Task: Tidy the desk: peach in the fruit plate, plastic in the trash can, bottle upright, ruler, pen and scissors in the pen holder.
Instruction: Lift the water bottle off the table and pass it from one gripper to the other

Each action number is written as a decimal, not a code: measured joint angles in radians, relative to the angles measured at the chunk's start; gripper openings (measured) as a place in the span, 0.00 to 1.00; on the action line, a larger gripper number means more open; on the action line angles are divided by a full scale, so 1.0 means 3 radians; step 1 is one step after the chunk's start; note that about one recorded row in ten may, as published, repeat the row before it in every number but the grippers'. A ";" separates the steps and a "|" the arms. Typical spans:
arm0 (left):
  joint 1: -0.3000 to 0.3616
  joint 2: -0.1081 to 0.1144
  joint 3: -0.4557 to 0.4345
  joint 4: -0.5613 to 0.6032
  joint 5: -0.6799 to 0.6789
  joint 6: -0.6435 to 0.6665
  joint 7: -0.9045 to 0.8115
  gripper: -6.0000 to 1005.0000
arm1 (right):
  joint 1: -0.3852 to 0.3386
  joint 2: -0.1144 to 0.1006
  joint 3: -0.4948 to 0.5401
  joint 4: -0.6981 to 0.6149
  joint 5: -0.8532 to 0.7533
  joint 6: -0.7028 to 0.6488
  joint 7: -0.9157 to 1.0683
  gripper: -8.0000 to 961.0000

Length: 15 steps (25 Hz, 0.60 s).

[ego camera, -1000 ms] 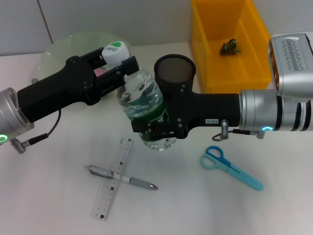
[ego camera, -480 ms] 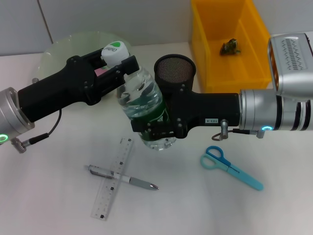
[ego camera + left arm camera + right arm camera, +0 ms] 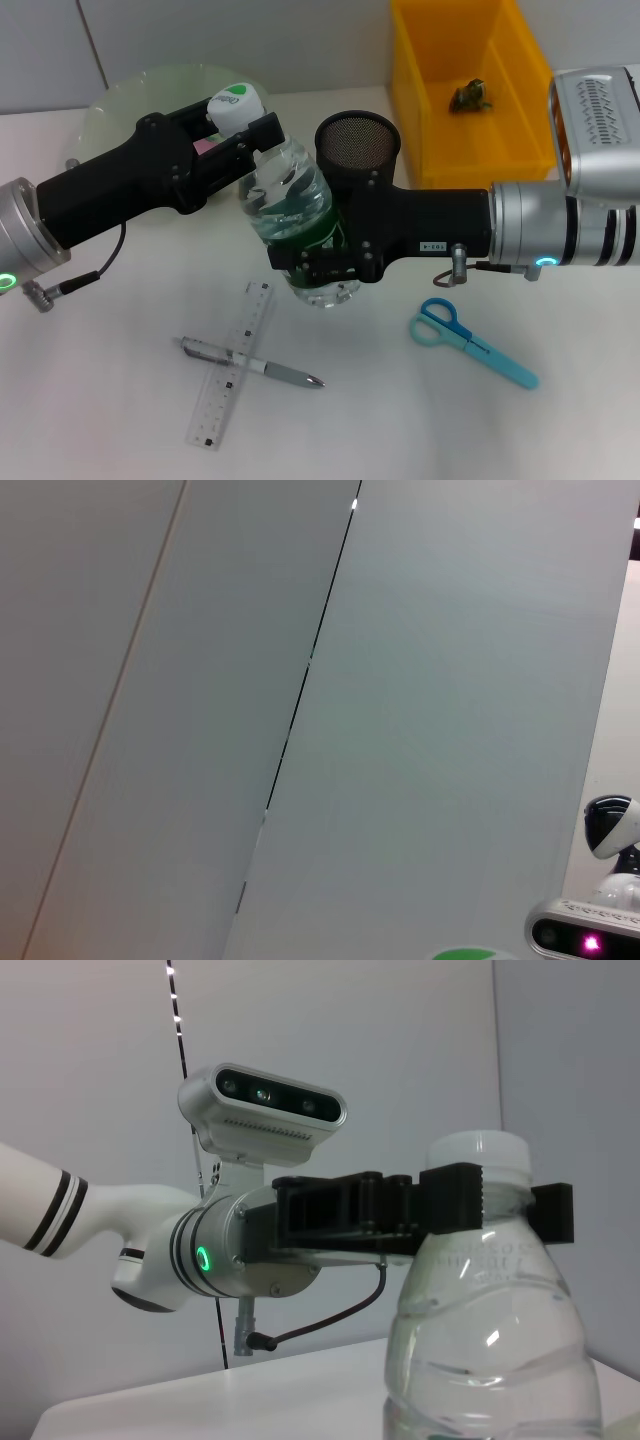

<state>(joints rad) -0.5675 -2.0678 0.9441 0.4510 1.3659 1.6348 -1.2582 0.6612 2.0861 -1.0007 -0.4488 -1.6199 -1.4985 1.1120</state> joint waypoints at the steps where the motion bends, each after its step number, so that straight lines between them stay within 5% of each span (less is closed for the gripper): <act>1: 0.0000 0.0000 0.0000 0.0000 0.0000 0.0000 0.0000 0.45 | 0.0000 0.0000 -0.0001 -0.0001 0.0000 0.0000 0.0000 0.80; 15: 0.0001 0.0000 0.0001 0.0000 -0.0006 -0.0005 0.0001 0.45 | 0.0013 0.0000 -0.0002 -0.0002 0.0000 0.0010 0.0000 0.80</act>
<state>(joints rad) -0.5673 -2.0677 0.9444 0.4510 1.3641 1.6333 -1.2578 0.6652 2.0862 -1.0014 -0.4494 -1.6200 -1.4956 1.1120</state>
